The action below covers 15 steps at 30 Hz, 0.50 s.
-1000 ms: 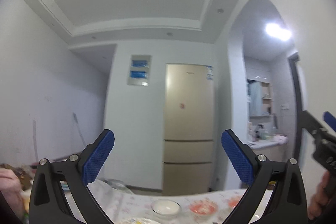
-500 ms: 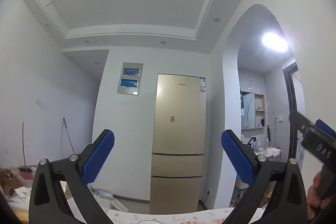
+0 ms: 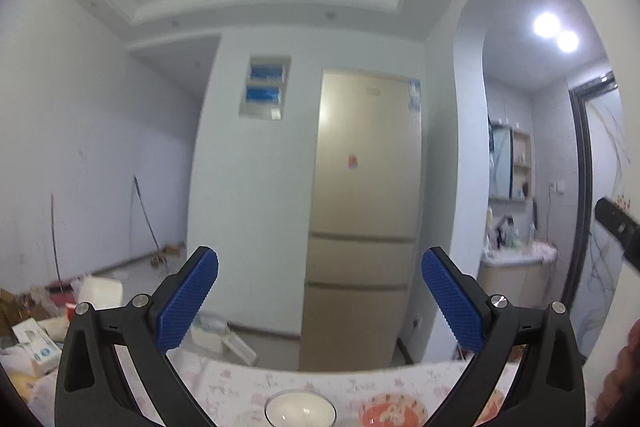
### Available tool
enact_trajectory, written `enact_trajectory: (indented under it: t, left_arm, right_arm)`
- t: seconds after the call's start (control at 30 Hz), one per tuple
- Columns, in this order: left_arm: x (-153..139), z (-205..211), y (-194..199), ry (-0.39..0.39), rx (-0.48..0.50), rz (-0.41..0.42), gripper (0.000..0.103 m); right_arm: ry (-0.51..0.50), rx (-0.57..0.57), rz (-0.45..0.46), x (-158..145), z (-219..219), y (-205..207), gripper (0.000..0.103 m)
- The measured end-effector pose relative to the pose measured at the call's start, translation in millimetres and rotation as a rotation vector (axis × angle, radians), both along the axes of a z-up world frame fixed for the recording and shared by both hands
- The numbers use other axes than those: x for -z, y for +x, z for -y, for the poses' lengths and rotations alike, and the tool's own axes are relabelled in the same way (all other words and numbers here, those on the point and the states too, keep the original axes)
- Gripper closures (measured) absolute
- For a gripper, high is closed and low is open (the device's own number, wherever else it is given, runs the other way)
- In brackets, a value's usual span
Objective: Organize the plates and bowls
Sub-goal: 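Move both grippers down toward the plain white bowl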
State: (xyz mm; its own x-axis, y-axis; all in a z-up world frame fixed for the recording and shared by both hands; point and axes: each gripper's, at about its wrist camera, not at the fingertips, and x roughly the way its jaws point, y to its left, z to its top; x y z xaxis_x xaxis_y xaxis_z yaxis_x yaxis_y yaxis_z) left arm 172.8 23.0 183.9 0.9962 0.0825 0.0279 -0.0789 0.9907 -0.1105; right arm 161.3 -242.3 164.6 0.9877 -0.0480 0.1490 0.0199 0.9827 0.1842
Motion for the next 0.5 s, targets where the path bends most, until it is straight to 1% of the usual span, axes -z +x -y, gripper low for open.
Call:
enact_trajectory:
  t: [0.1, 0.17, 0.23, 0.33, 0.4, 0.47, 0.5]
  left_arm:
    - [7, 0, 20, -0.017, 0.018, -0.06, 0.0]
    - [11, 5, 32, 0.005, 0.003, -0.098, 0.0]
    - [17, 9, 46, 0.028, -0.017, -0.149, 0.0]
    - [27, 10, 72, 0.022, 0.001, -0.245, 0.0]
    - [39, 7, 90, 0.018, 0.002, -0.314, 0.001]
    - [47, 2, 104, 0.025, -0.018, -0.361, 0.006]
    - [53, -2, 113, 0.028, -0.029, -0.389, 0.012]
  right_arm:
    - [-0.039, 0.019, -0.065, 9, -6, 27, 0.0]
    - [-0.047, 0.039, -0.126, 17, -7, 47, 0.0]
    - [-0.025, -0.004, -0.18, 27, -6, 65, 0.0]
    - [0.016, -0.105, -0.248, 42, -6, 87, 0.0]
    - [0.022, -0.147, -0.286, 53, -11, 100, 0.0]
    - [0.015, -0.181, -0.328, 65, -20, 115, 0.001]
    - [0.005, -0.192, -0.346, 71, -26, 122, 0.004]
